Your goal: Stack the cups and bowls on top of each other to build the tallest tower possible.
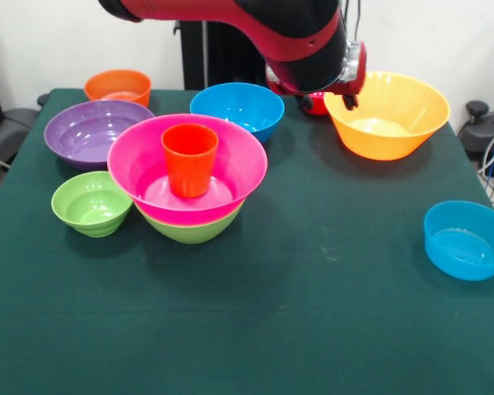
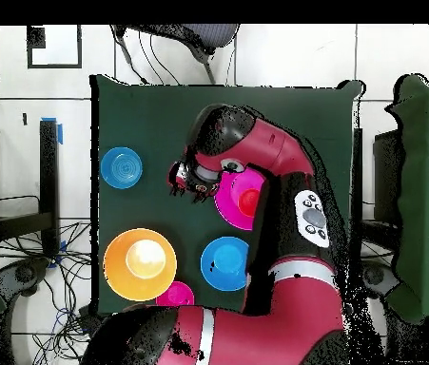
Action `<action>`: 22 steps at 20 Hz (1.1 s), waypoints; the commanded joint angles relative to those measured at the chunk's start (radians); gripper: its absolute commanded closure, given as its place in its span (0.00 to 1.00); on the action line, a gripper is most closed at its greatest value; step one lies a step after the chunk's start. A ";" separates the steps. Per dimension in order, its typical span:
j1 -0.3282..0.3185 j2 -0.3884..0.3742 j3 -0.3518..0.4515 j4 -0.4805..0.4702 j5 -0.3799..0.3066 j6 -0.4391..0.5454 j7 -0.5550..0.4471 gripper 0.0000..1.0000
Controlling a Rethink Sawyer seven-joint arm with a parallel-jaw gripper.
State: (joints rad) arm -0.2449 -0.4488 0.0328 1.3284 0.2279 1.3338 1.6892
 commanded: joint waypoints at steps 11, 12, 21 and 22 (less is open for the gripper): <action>0.003 0.083 0.081 0.172 0.006 -0.100 0.075 0.00; 0.007 0.095 0.080 0.168 0.006 -0.109 0.084 0.00; 0.070 0.164 0.055 0.120 0.023 -0.175 0.190 0.00; 0.077 0.172 0.050 0.110 0.021 -0.172 0.202 0.00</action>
State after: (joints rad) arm -0.2104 -0.3659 0.0271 1.4344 0.2299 1.2889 1.6899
